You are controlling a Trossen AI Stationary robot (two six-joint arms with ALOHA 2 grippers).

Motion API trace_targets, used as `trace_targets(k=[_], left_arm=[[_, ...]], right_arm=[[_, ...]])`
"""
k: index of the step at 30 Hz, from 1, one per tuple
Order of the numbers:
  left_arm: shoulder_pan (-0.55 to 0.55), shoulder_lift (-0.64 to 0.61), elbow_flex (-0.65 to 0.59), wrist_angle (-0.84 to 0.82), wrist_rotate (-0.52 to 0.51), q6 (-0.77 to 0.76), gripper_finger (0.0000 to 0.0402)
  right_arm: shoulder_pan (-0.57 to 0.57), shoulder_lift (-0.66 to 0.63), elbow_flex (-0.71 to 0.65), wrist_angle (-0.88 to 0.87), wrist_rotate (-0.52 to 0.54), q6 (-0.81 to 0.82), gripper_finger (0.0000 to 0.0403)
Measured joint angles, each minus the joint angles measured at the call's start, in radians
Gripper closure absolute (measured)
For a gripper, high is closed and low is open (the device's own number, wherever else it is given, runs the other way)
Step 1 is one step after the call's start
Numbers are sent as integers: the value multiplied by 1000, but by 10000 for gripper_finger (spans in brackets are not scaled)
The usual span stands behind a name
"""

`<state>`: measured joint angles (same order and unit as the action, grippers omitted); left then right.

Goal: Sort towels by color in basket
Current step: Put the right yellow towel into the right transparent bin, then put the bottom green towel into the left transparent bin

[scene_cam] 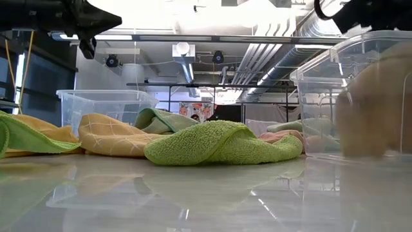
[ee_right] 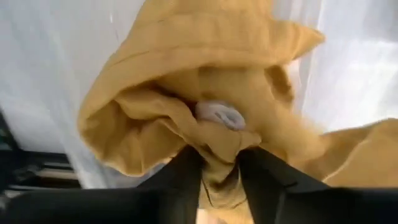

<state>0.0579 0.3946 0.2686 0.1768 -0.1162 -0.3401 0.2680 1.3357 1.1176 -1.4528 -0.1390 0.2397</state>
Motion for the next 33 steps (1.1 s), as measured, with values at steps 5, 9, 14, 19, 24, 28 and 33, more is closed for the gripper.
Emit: trace_targets(k=[5, 9, 14, 19, 24, 28, 33], left_arm=[[0, 7, 0, 0, 0, 4, 401], [-1, 26, 0, 0, 0, 25, 401], [-32, 74, 59, -106, 0, 104, 401], [-101, 180, 216, -341, 0, 195, 401], [-215, 328, 453, -732, 48, 211, 401], [-326, 476, 653, -1059, 48, 172, 401], [-443, 649, 747, -1130, 135, -167, 401]], right_arm=[[0, -8, 131, -37, 2, 125, 239], [0, -19, 244, -53, 6, 250, 222], [31, -56, 337, -21, 99, 476, 220], [148, -92, 321, 239, 424, 724, 219], [222, -73, 273, 513, 717, 746, 219], [214, -48, 259, 605, 741, 647, 219], [177, -15, 259, 610, 757, 497, 219]])
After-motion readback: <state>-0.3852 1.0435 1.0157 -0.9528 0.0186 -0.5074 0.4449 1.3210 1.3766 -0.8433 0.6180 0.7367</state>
